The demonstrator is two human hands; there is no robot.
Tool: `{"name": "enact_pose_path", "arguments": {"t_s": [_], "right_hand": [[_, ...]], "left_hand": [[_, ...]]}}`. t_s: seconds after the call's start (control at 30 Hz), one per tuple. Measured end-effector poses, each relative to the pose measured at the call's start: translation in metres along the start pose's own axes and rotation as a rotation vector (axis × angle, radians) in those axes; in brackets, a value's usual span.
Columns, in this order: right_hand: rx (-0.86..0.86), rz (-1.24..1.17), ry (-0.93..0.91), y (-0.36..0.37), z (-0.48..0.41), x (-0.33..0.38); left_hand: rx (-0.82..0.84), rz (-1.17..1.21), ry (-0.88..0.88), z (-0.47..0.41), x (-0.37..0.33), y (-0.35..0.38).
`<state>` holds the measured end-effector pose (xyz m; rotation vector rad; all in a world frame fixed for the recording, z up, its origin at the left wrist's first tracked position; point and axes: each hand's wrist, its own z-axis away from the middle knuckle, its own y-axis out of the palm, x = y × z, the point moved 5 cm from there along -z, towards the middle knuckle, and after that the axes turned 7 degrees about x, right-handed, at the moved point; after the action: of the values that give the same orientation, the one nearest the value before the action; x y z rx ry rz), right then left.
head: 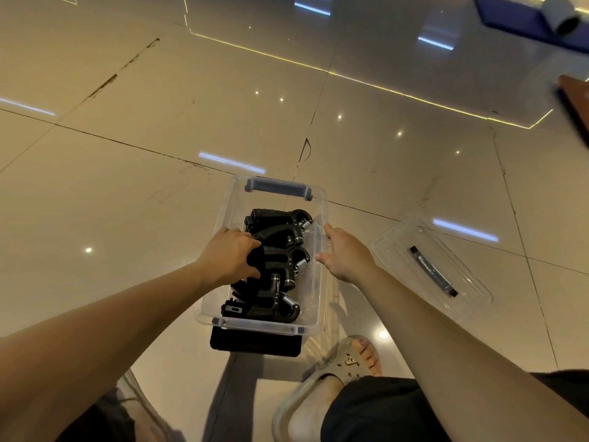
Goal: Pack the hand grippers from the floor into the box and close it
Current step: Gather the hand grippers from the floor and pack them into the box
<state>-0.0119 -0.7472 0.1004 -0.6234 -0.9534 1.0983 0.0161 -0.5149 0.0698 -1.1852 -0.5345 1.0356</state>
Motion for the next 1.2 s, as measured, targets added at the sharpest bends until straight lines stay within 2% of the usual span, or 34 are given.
{"name": "enact_pose_path", "arguments": {"t_s": [0.1,0.23,0.33,0.47,0.67,0.8,1.2], "right_hand": [[0.001,-0.014,0.018,0.0,0.004,0.0],[0.003,0.043,0.074,-0.001,0.012,0.008],[-0.087,0.073,0.064,-0.012,0.019,0.029],[-0.17,-0.009,-0.026,-0.027,0.03,0.086],[-0.211,-0.086,-0.306,-0.053,0.062,0.223],[-0.274,-0.098,-0.468,-0.062,0.09,0.322],[-0.206,0.077,-0.772,-0.021,0.117,0.621]], "left_hand": [[-0.049,-0.049,0.025,0.013,0.003,-0.005],[-0.102,-0.003,0.038,0.035,0.007,-0.02],[-0.142,0.052,-0.01,0.055,0.017,-0.043],[-0.19,0.124,-0.122,0.092,0.037,-0.08],[-0.25,0.3,-0.314,0.18,0.087,-0.144],[-0.365,0.364,-0.436,0.251,0.139,-0.174],[-0.538,0.458,-0.674,0.462,0.353,-0.206]]}}
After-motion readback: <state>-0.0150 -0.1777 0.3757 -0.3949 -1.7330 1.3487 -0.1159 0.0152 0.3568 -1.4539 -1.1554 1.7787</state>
